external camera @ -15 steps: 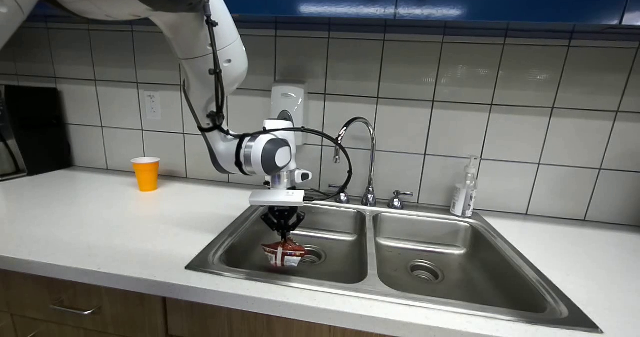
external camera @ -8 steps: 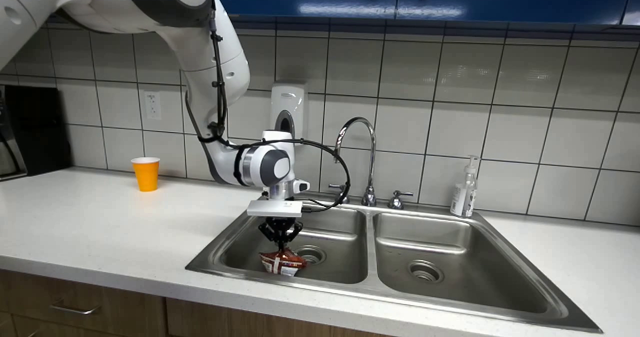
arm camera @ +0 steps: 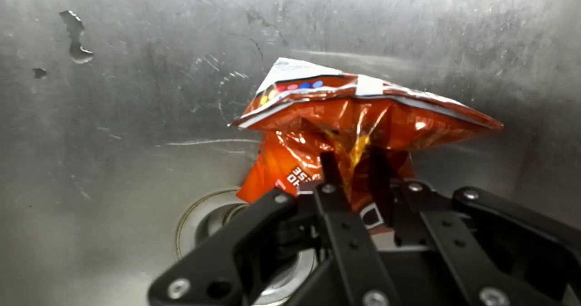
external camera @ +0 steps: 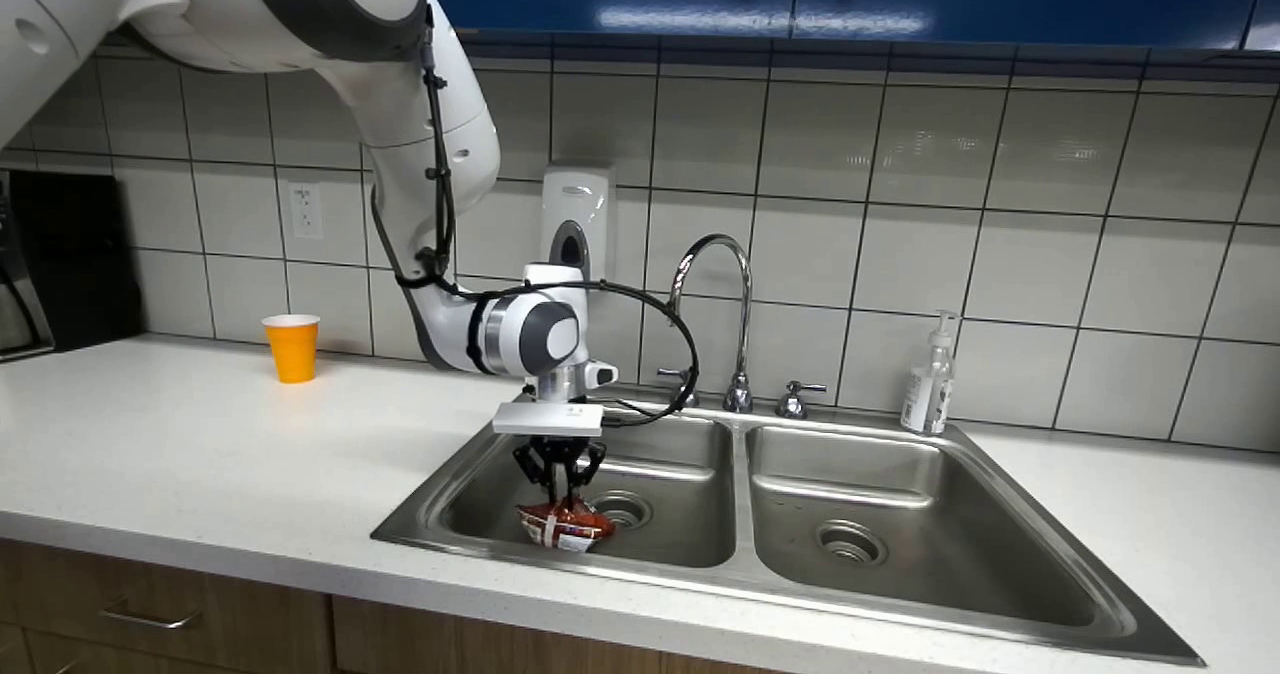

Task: Lift the doritos from the countertop and put it in the sink

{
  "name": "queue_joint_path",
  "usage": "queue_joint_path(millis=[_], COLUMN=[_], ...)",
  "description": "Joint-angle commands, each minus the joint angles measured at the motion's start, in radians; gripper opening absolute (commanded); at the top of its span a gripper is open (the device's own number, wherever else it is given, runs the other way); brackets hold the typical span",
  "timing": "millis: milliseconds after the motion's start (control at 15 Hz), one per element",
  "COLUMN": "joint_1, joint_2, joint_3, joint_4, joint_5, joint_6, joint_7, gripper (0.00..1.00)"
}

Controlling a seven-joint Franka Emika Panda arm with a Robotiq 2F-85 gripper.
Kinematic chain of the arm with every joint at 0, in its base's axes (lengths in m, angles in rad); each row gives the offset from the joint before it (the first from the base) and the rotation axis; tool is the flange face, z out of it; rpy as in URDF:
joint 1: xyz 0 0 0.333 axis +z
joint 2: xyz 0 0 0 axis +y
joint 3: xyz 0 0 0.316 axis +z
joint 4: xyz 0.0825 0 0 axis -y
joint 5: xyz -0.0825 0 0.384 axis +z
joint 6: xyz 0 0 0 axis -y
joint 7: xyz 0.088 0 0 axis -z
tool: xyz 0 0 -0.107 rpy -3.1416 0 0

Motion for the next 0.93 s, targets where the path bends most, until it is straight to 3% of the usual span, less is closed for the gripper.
queue_joint_path(millis=[0,400,867], joint_1=[-0.027,-0.036,-0.03], joint_2=[-0.012,-0.061,-0.184], joint_3=[0.018,0.019,0.013], joint_4=[0.008,-0.006,-0.056], joint_5=[0.002,0.006,0.003], joint_6=[0.0,0.004,-0.005], joint_7=[-0.022,-0.024,-0.024], gripper=[0.58,1.0,1.0])
